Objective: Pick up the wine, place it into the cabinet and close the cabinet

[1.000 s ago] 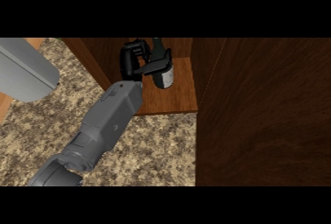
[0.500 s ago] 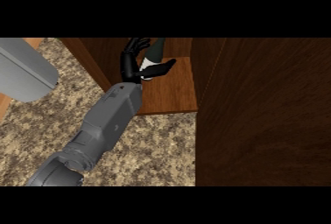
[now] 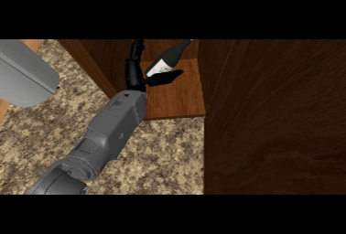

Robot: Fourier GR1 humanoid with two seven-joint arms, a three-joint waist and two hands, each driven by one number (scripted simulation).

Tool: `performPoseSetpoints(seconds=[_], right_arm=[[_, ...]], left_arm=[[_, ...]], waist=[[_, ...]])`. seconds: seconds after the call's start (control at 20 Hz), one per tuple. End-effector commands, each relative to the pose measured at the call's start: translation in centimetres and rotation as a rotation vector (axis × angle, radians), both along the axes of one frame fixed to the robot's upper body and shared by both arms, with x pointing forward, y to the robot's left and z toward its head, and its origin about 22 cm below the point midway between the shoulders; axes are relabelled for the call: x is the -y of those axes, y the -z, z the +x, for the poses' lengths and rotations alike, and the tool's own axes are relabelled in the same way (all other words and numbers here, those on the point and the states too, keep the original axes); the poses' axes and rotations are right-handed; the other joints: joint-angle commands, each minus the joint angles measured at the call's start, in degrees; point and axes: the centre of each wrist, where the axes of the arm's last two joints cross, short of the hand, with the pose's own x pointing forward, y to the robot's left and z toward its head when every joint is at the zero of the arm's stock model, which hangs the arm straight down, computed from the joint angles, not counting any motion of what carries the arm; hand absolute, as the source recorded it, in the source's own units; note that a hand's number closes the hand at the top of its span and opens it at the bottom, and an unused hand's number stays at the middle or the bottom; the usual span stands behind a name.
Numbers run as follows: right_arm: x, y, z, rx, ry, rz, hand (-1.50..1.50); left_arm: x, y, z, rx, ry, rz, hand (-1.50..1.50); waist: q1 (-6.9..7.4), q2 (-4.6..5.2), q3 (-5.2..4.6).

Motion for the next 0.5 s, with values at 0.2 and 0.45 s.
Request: performPoseSetpoints(seconds=[0.2, 0.45], right_arm=[[0.0, -1.7, -2.0, 0.026, -0.017, 0.008, -1.50], [0.6, -0.8, -1.0, 0.023, -0.002, 0.013, -1.50]], left_arm=[[-1.9, 2.1, -0.9, 0.013, -0.047, -0.028, -1.50], [-1.9, 2.0, -0.8, 0.008, -0.011, -0.047, -1.50]], waist=[[0.58, 0.19, -0.38], [0.37, 0.39, -0.33]])
